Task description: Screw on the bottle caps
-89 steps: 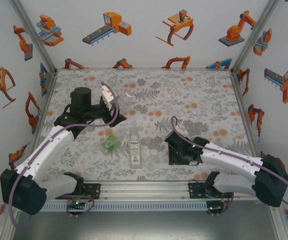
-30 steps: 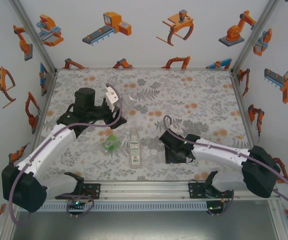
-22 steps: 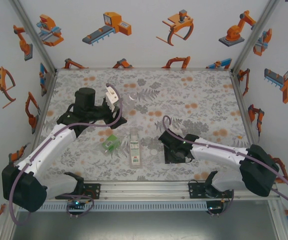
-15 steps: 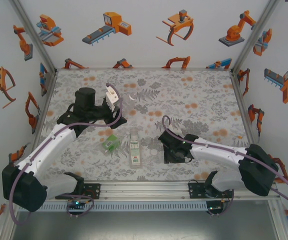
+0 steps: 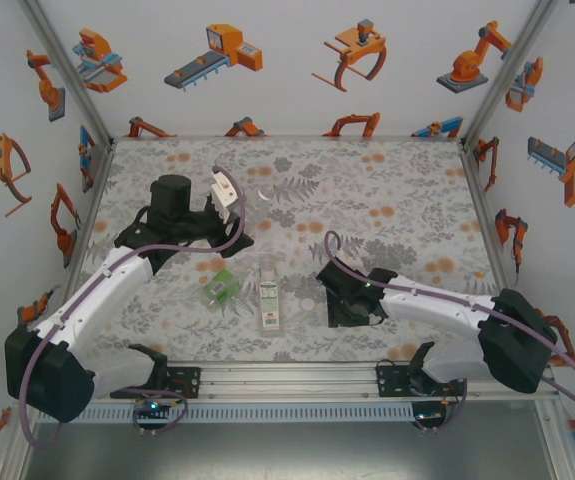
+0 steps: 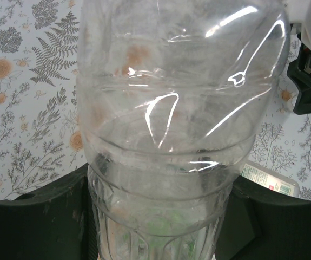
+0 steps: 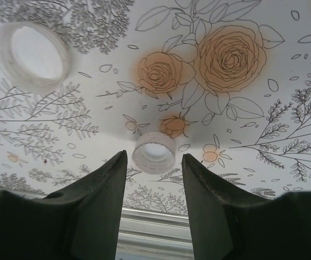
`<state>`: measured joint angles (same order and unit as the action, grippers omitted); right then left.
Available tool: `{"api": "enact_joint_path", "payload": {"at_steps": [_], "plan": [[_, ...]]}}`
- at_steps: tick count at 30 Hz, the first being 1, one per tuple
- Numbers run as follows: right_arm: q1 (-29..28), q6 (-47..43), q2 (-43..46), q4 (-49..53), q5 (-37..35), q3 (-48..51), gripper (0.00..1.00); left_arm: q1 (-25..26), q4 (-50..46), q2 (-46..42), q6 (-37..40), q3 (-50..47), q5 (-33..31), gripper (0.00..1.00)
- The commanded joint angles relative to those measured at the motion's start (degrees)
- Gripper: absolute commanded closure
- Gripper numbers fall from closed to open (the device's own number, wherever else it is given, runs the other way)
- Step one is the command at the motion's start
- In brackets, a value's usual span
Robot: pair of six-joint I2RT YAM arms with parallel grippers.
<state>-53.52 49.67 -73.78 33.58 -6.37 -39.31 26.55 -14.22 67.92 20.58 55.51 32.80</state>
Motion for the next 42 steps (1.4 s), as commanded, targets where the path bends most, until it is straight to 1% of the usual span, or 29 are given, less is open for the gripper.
{"api": "enact_joint_path", "payload": {"at_steps": [1,42], "plan": [[-0.4,-0.2,1.6,1.9,0.7,-1.7,0.55,0.2,-0.3,0.2,1.1,2.0,1.3,1.00],[-0.4,0.4,-1.6,-1.5,2.2,1.4,0.55,0.2,-0.3,0.0,0.7,2.1,2.0,1.00]]}}
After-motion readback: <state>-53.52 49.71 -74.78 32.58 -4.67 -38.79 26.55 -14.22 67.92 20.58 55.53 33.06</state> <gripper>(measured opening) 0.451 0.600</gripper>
